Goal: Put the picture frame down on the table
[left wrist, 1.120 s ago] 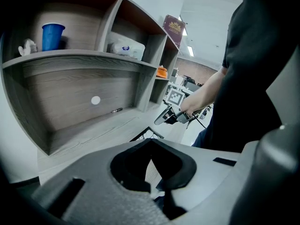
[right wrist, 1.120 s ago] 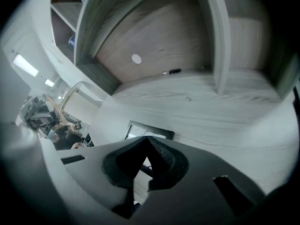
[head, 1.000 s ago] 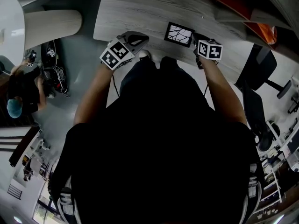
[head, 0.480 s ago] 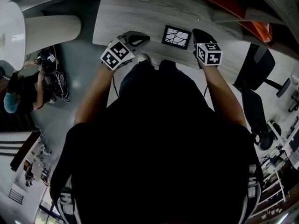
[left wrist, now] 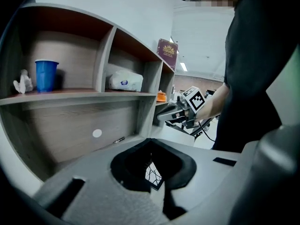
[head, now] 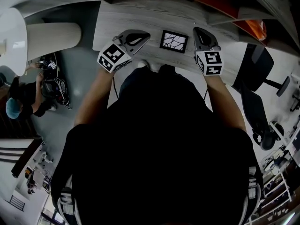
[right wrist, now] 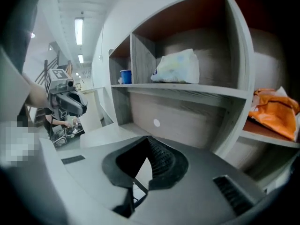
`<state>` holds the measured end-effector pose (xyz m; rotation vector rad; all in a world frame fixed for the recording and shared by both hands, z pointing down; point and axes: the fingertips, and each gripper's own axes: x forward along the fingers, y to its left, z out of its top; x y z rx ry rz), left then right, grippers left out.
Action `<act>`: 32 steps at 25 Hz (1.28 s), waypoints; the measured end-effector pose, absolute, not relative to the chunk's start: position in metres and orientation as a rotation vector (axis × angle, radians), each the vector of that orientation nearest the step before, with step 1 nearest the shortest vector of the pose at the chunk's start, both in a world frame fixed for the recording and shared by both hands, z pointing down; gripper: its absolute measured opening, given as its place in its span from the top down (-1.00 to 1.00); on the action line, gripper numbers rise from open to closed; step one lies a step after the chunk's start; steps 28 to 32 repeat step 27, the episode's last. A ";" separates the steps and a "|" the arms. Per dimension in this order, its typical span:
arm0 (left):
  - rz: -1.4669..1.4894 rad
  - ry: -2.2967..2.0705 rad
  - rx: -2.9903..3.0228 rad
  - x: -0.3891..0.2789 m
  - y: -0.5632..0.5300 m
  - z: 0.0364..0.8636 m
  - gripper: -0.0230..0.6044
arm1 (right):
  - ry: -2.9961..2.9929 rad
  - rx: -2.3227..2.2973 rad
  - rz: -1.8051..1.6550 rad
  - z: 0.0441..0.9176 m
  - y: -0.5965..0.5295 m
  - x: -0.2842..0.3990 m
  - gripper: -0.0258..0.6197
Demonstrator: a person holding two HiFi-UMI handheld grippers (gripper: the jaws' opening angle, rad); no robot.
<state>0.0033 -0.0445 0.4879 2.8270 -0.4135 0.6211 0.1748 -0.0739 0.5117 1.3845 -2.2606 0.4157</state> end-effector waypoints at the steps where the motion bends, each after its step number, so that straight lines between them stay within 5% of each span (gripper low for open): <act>1: 0.615 -0.415 2.838 0.003 -0.046 0.484 0.87 | -2.267 1.399 0.398 0.506 -0.074 0.176 0.90; 32: 0.347 -0.908 2.906 -0.004 -0.090 0.389 0.87 | -2.280 1.465 -0.112 0.393 -0.050 0.222 0.90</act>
